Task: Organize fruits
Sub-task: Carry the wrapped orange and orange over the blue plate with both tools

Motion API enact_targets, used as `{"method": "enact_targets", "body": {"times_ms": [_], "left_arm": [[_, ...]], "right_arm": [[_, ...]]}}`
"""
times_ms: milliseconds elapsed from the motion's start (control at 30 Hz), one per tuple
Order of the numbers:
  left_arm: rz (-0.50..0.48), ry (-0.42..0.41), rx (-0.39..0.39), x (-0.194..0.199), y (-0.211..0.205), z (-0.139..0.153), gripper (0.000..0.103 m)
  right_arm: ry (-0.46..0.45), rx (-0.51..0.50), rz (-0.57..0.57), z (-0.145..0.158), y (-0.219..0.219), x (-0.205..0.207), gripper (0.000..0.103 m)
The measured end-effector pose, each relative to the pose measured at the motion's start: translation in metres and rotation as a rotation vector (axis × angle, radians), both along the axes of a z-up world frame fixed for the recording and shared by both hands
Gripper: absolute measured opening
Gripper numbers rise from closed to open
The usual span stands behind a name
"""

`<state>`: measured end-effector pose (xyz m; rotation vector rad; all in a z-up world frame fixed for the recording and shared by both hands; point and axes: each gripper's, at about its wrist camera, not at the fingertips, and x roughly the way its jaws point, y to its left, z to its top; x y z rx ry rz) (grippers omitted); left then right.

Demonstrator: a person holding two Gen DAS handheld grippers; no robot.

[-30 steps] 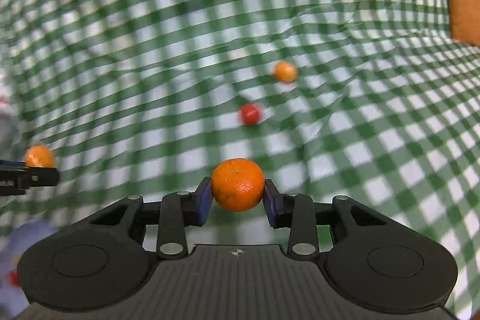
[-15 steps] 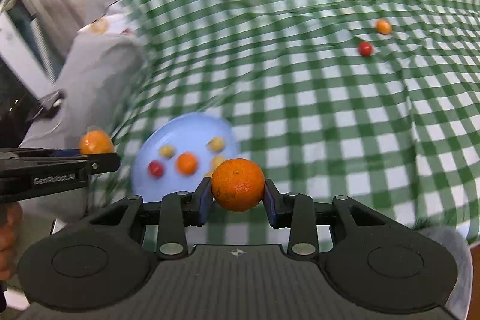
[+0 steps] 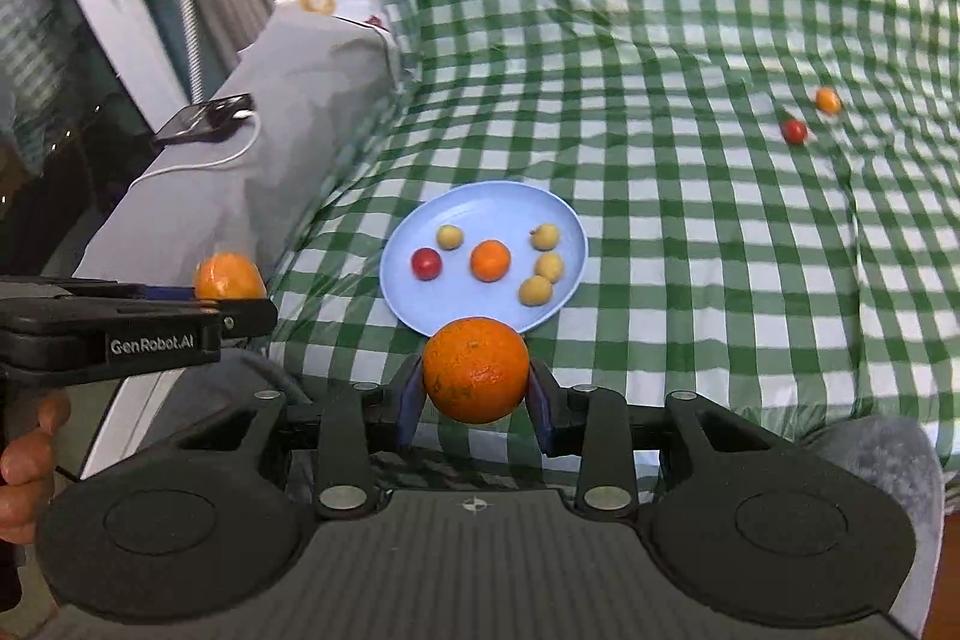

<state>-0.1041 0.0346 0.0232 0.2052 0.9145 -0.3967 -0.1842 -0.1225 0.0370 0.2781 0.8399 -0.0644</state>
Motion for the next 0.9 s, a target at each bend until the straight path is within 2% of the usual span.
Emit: {"method": "enact_targets", "body": {"times_ms": [233,900], "left_arm": [[0.009,0.007,-0.006,-0.003,0.009,-0.001,0.039],[0.011,0.027,0.002,0.018,-0.001,-0.01,0.039]], "right_arm": [[-0.015,-0.05,0.052,0.003,0.015,-0.002,0.038],[0.03,-0.037,0.048,-0.012,0.012,0.013,0.038]]}}
